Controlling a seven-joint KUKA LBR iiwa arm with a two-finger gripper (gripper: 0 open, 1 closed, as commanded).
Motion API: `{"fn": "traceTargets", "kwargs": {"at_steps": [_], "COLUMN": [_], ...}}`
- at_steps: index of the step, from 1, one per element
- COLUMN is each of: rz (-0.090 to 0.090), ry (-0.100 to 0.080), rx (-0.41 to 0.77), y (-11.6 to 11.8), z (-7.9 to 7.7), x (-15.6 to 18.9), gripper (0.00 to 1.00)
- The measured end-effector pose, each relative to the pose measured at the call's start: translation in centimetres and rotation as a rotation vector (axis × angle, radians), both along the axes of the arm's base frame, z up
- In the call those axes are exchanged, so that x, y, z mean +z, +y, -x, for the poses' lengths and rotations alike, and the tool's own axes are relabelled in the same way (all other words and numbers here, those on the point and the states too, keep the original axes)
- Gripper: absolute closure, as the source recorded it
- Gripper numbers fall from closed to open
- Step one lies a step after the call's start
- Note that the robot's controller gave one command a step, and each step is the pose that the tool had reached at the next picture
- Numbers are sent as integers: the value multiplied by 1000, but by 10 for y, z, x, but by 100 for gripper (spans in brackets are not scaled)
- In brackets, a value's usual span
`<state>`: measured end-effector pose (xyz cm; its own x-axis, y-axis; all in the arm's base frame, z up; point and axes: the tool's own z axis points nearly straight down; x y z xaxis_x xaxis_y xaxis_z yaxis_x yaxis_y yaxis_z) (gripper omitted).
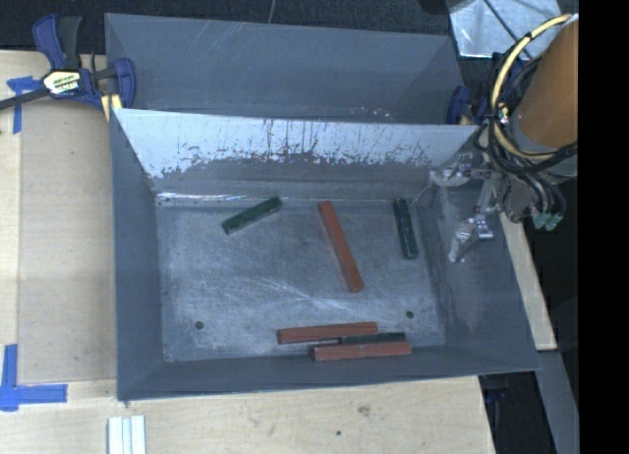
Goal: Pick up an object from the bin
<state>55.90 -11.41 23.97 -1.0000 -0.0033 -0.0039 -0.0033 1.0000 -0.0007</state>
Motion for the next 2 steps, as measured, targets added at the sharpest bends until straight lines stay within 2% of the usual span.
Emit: {"fn": "traceTargets", "kwargs": {"at_steps": [1, 2], "rz": [1, -1], "ry": [-5, 3], "rx": [-76, -68], "y": [11, 7], "z": [-9, -49], "x": [-29, -40], "gripper": [0, 0]}}
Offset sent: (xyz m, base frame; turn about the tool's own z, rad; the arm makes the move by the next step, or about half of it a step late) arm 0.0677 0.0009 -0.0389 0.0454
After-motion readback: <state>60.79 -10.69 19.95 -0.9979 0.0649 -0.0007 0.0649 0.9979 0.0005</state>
